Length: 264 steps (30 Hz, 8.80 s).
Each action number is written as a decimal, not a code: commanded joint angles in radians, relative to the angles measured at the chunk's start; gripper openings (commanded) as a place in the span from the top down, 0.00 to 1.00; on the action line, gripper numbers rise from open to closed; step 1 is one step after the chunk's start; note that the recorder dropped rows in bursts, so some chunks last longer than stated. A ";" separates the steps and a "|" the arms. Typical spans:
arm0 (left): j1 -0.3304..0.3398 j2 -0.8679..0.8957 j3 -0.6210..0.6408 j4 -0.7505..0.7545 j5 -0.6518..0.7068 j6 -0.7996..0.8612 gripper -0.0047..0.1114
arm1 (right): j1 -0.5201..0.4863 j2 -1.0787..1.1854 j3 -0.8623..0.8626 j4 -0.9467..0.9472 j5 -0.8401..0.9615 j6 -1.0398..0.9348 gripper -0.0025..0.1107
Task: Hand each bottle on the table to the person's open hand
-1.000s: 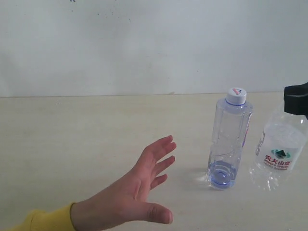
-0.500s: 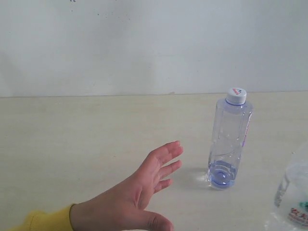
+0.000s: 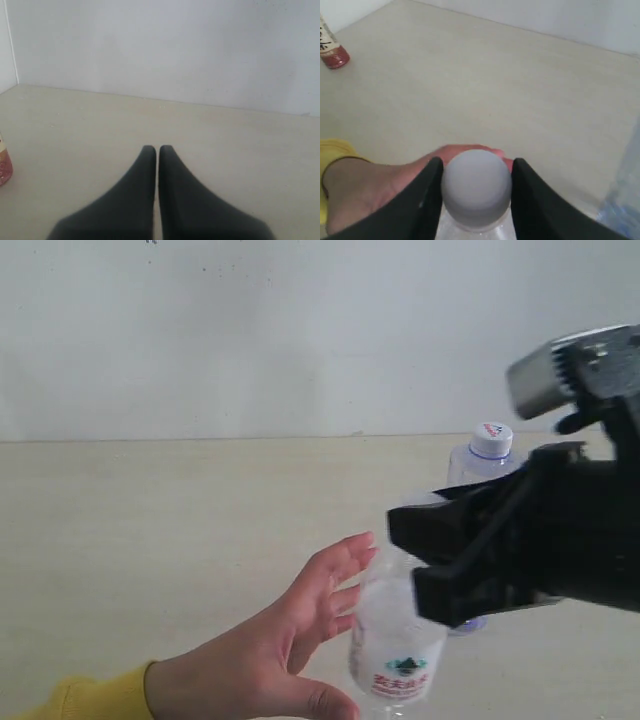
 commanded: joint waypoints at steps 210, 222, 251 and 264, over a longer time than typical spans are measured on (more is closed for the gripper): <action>0.003 -0.003 -0.004 0.004 -0.002 0.002 0.92 | -0.809 -0.848 0.511 -0.239 -0.129 0.157 0.98; 0.003 -0.003 -0.004 0.004 -0.002 0.002 0.92 | -0.870 -0.848 0.587 -0.625 -0.119 0.581 0.98; 0.003 -0.003 -0.004 0.004 -0.002 0.002 0.92 | -0.880 -0.848 0.587 -0.619 0.044 0.574 0.98; 0.003 -0.003 -0.004 0.004 -0.002 0.002 0.92 | -0.880 -0.848 0.587 -0.619 0.044 0.576 0.98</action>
